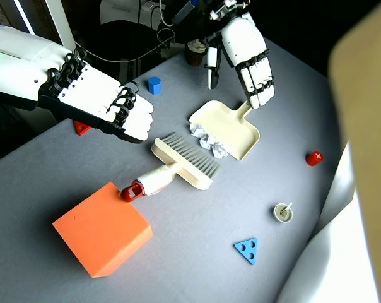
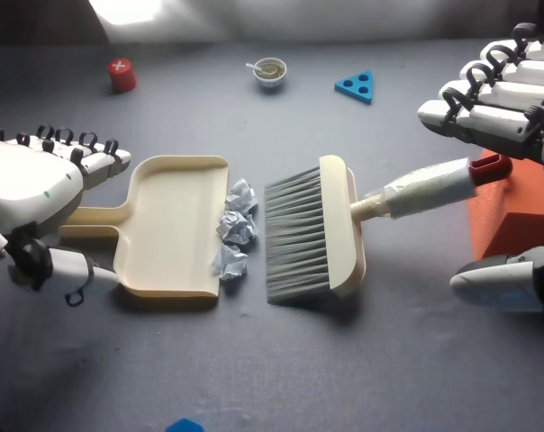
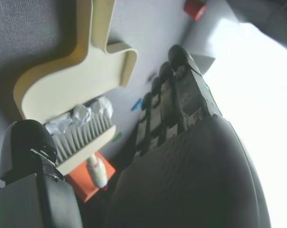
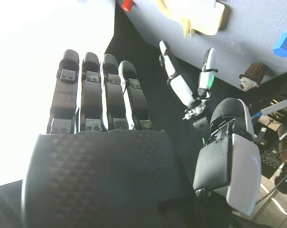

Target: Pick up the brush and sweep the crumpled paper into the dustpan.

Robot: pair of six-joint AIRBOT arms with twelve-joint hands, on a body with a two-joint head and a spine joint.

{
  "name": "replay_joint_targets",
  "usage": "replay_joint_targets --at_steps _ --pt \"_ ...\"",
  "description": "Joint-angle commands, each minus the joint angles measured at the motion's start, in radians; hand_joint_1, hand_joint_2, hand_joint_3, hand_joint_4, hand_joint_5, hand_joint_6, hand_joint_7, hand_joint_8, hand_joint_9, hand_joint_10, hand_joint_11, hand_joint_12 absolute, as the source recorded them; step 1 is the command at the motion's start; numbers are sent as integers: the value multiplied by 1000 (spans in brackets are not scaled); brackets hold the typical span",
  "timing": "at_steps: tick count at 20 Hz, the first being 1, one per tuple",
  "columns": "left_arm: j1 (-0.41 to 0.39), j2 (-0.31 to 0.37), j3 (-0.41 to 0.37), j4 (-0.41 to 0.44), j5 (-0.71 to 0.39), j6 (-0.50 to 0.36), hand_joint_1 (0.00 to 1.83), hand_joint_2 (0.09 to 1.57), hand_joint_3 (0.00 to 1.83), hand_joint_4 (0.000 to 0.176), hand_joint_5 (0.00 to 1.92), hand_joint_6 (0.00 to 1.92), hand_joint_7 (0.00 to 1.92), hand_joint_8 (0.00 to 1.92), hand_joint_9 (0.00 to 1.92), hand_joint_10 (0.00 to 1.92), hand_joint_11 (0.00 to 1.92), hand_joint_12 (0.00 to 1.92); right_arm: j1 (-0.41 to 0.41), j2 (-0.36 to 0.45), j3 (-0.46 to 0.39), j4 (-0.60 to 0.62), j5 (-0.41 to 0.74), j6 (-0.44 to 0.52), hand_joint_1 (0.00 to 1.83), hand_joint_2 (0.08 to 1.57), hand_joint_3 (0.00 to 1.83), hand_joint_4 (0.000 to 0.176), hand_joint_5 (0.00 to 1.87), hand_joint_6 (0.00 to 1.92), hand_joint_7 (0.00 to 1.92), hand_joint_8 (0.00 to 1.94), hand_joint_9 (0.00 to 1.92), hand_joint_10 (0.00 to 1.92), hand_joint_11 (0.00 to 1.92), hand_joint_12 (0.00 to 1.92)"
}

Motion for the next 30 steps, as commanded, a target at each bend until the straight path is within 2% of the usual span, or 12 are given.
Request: replay_joint_targets --at_steps 1,3,5,7,8,15,20,22,23,26,29,30 --pt "1 -9 11 22 -94 1 717 1046 5 35 201 4 184 0 199 0 220 34 17 8 -4 -17 -109 0 0 972 7 0 177 6 200 5 195 3 182 10" --pt "8 -22 30 14 -95 1 747 1043 2 40 264 21 211 8 221 7 236 38 11 3 -4 -11 -130 -16 0 984 9 0 206 14 230 14 225 12 204 18" --pt "12 -39 57 14 -93 1 742 1055 6 35 247 9 199 1 215 3 239 37 -16 -21 -4 44 -221 -129 0 983 6 0 166 0 191 0 193 1 182 7" --pt "12 -51 76 15 -87 1 766 1049 2 40 274 15 220 8 233 8 256 42 -30 -37 -4 70 -279 -185 0 986 6 0 166 2 191 2 197 3 184 7" --pt "12 -58 86 16 -86 1 732 1059 6 47 271 11 220 6 228 4 247 37 -30 -41 -6 77 -287 -185 0 990 7 0 172 4 194 3 201 4 190 9" --pt "10 -110 154 10 -66 5 763 1059 1 40 264 1 215 1 231 3 278 42 -56 -66 -5 87 -358 -185 0 995 4 0 146 1 171 1 182 2 172 2" --pt "23 -130 191 0 -55 15 795 1065 2 48 329 14 238 6 247 5 292 40 -109 -108 3 89 -489 -185 0 994 1 0 184 8 207 7 215 7 205 13" --pt "29 -136 205 -2 -44 16 759 1086 8 58 335 10 241 5 239 1 271 29 -116 -109 -1 88 -507 -185 0 995 1 0 181 5 203 4 207 3 198 9" --pt "31 -139 210 -3 -43 16 773 1080 4 51 348 13 263 12 263 10 290 36 -117 -107 -2 87 -508 -185 0 989 0 0 158 0 191 0 195 0 188 5" --pt "34 -144 213 -18 -43 29 777 1081 1 45 364 12 276 9 277 9 305 39 -126 -107 -4 86 -525 -185 0 994 1 0 164 6 191 4 199 4 196 7" --pt "28 -162 221 -24 -40 46 756 1108 10 34 483 21 325 6 298 3 327 39 -245 -106 -19 46 -649 -161 0 996 1 0 181 9 206 7 208 6 209 12" --pt "28 -163 221 -27 -39 50 758 1113 4 38 517 11 334 3 300 1 331 36 -270 -119 -10 28 -695 -149 0 996 1 0 178 7 199 3 203 3 207 11"
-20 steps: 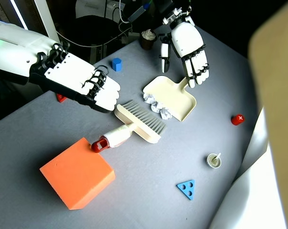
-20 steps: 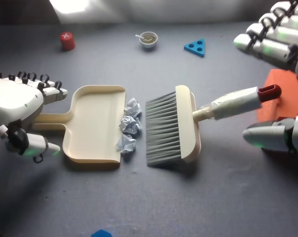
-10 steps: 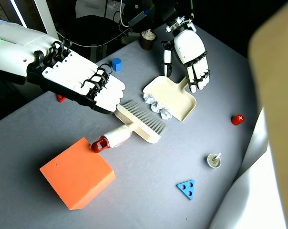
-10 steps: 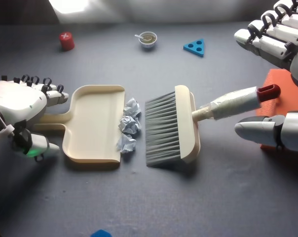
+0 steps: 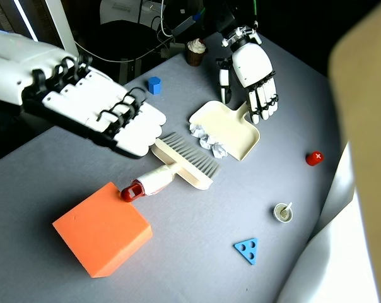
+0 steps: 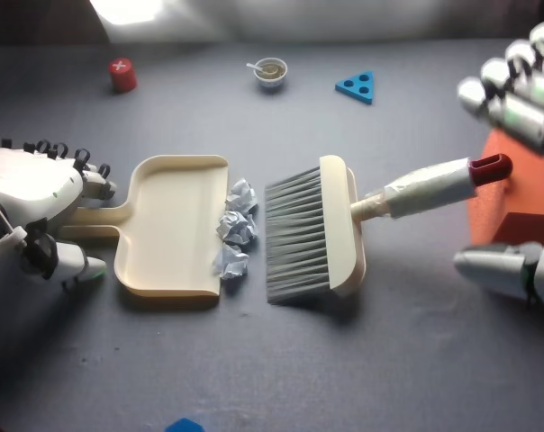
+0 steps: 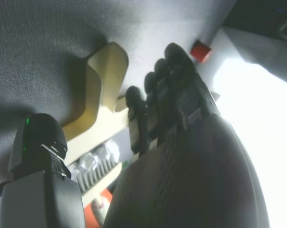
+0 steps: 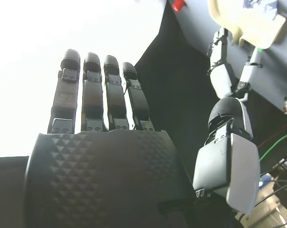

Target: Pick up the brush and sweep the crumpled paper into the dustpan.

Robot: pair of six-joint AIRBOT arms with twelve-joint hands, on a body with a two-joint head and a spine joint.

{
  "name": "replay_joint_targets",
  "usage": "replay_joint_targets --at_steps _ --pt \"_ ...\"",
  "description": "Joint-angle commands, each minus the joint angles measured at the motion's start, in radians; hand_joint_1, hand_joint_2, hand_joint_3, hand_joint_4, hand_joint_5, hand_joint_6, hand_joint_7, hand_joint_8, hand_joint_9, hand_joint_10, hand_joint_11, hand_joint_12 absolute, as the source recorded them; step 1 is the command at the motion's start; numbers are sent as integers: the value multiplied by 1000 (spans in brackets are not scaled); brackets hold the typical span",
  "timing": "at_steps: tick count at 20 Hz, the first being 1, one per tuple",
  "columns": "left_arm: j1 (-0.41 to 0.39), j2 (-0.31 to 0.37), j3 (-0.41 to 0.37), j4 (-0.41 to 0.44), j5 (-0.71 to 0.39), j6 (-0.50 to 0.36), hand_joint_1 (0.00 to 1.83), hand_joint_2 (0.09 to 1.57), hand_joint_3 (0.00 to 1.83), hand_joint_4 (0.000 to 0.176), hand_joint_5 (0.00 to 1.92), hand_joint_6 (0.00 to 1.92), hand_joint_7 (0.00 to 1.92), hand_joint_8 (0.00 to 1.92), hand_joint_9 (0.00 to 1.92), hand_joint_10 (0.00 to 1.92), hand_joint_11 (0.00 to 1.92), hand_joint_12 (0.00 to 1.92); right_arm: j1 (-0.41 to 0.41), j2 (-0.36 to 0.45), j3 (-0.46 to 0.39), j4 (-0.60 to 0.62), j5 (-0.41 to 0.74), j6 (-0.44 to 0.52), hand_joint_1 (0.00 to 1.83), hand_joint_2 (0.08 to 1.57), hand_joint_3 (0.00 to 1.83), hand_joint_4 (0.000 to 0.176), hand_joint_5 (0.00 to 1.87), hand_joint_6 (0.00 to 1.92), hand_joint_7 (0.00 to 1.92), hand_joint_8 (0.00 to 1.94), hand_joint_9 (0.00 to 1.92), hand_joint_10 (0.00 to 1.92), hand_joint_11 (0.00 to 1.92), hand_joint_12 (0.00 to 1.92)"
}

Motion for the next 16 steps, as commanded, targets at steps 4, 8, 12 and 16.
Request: replay_joint_targets --at_steps 4,8,12,16 --pt "-6 -21 8 10 -61 32 1082 1140 7 0 919 1012 463 14 438 2 436 58 -1 -17 8 -62 -183 4 0 1000 3 0 151 0 170 0 183 0 186 1" --pt "-29 -25 15 9 -34 68 1128 1130 0 0 962 1002 449 6 444 8 454 63 -5 -34 -4 -61 -226 4 0 1005 3 0 152 2 178 4 187 4 177 3" --pt "-70 -30 30 18 10 104 1116 1139 0 0 944 1033 441 4 424 3 406 40 -30 -67 -2 -58 -273 -8 0 1013 4 0 175 14 198 14 208 14 207 18" --pt "-81 -29 33 18 2 107 1098 1147 1 0 926 1062 443 1 428 0 419 41 -106 -159 30 -70 -371 -77 0 1012 0 0 182 0 213 0 217 0 205 9"
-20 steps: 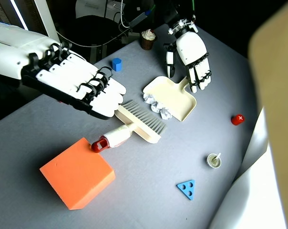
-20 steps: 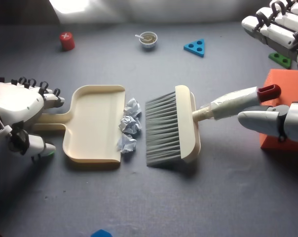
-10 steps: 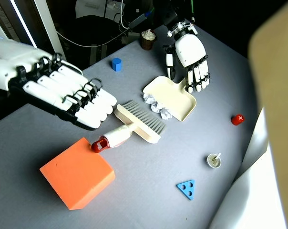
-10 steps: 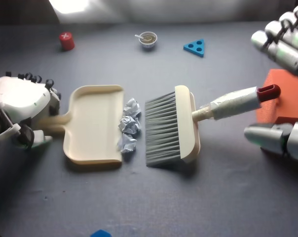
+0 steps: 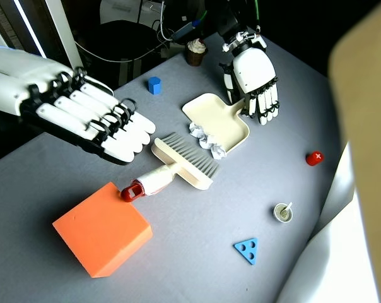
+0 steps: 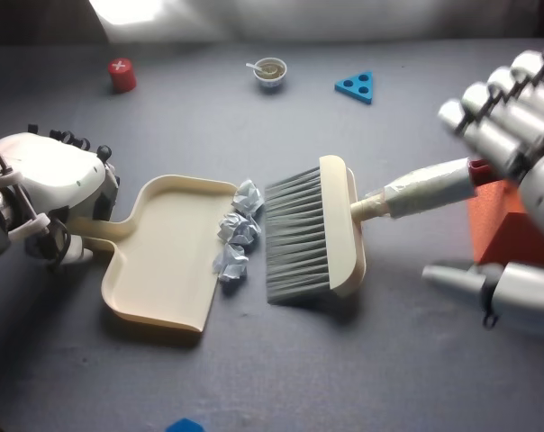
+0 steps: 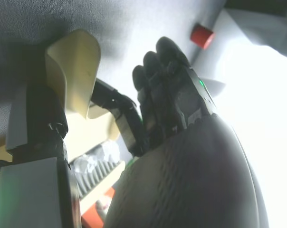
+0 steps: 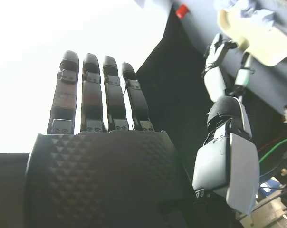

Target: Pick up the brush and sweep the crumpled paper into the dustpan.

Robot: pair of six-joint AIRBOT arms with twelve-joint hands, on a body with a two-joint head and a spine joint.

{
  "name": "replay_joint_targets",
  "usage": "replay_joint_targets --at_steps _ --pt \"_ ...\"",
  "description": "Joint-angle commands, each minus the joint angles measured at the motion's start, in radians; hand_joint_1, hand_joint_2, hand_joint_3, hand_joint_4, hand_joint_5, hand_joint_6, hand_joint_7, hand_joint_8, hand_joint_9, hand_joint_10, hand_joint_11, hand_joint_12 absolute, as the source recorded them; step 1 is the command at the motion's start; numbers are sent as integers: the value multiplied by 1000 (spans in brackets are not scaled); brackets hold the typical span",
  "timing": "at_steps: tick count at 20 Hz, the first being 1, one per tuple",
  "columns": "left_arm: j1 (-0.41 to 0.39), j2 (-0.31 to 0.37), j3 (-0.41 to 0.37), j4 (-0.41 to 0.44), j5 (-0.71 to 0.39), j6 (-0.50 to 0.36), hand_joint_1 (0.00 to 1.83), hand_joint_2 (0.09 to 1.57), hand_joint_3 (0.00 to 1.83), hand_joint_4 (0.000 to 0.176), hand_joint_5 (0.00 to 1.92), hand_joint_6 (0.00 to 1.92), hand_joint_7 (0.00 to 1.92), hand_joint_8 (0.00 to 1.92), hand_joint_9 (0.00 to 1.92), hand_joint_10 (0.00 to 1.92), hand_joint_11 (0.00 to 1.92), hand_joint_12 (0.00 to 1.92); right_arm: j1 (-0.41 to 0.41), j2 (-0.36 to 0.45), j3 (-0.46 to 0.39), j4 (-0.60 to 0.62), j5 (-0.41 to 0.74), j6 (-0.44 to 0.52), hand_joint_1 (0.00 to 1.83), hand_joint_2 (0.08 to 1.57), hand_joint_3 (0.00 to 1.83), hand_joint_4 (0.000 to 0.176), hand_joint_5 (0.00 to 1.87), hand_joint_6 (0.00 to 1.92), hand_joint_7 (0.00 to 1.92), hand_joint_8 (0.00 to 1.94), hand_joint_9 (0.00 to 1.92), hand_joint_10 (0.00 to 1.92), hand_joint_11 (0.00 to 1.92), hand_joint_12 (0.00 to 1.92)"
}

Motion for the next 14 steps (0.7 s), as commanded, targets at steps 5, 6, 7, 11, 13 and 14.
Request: replay_joint_targets --at_steps 5,6,7,11,13,14 --pt "-20 13 9 23 -99 19 1116 1136 0 0 950 1022 454 6 435 9 402 30 -55 -70 60 -101 -219 -50 228 983 0 0 190 5 224 5 232 5 242 21" --pt "-23 17 11 20 -100 23 1118 1134 0 0 952 1018 461 8 439 8 400 29 -58 -84 75 -102 -221 -50 327 979 0 0 169 1 210 1 221 1 231 15" --pt "-29 19 16 20 -101 25 1111 1134 0 0 954 1016 457 4 430 4 420 37 -58 -99 91 -102 -221 -50 390 990 0 0 160 0 210 2 219 1 213 7" --pt "-57 24 41 30 -79 27 1119 1125 0 0 970 990 452 0 425 1 426 36 -58 -160 145 -102 -233 -50 745 905 0 0 192 3 232 3 249 4 276 27" --pt "-70 26 49 30 -69 28 1132 1128 1 0 961 1000 441 2 401 0 407 27 -58 -190 169 -98 -243 -50 939 882 0 0 262 8 273 4 279 4 299 31" --pt "-75 25 52 27 -69 28 1147 1126 0 0 964 994 433 3 393 1 406 26 -58 -202 180 -96 -247 -50 993 889 1 0 276 8 276 2 282 3 312 35"
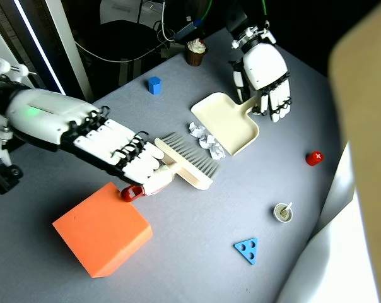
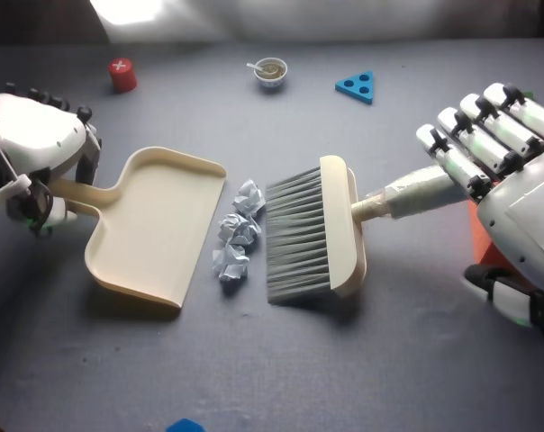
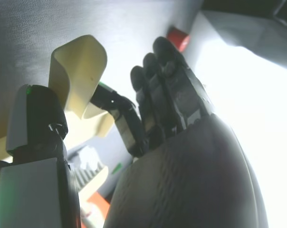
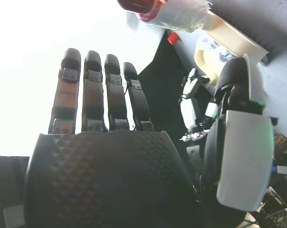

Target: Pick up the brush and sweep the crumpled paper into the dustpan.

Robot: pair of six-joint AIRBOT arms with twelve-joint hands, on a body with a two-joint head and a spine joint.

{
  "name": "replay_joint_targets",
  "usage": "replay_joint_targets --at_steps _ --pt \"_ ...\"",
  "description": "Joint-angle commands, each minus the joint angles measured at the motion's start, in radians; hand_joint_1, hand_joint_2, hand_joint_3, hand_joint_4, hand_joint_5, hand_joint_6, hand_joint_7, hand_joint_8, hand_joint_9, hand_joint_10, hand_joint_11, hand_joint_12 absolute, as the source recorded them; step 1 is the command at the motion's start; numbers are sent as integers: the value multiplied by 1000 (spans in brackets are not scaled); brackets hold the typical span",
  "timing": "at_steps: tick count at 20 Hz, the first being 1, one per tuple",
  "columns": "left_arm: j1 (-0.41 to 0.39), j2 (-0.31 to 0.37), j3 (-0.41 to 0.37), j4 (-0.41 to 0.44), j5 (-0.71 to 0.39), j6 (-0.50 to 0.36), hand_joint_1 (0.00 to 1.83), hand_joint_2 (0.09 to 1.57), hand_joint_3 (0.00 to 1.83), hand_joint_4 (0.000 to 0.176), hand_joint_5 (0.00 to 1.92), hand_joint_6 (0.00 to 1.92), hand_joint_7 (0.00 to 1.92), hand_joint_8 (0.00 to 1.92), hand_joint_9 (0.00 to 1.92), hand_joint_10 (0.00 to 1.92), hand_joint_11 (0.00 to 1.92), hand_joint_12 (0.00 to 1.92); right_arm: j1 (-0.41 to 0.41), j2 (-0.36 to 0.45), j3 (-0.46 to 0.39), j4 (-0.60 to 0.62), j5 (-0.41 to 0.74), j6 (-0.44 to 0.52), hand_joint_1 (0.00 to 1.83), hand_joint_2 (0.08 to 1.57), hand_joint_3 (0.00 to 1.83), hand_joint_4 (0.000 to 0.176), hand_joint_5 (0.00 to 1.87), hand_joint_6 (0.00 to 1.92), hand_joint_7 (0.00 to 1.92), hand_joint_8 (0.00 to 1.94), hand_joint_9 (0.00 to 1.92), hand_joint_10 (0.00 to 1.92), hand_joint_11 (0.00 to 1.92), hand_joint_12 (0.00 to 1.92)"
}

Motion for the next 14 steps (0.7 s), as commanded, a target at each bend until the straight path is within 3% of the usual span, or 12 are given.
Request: replay_joint_targets --at_steps 1,4,10,14 --pt "-15 3 8 26 -85 7 1130 1130 1 0 957 1008 420 4 390 1 402 24 1 0 10 -67 -117 -4 1002 959 8 0 234 1 239 0 241 0 279 19" --pt "-31 -13 20 23 -74 7 1112 1131 0 0 958 1010 458 7 433 8 434 35 -1 -30 42 -68 -129 -4 1137 968 1 0 258 11 264 13 287 17 337 41" --pt "-45 -45 34 30 -58 9 1089 1148 3 0 923 1067 409 1 384 0 390 15 -1 -70 70 -90 -132 -15 1195 977 0 0 359 10 353 12 395 16 410 69" --pt "-53 -50 36 29 -54 9 1087 1144 0 0 932 1053 441 5 406 5 410 23 -4 -87 64 -90 -164 -15 1161 1002 4 0 348 1 334 1 370 0 400 65"
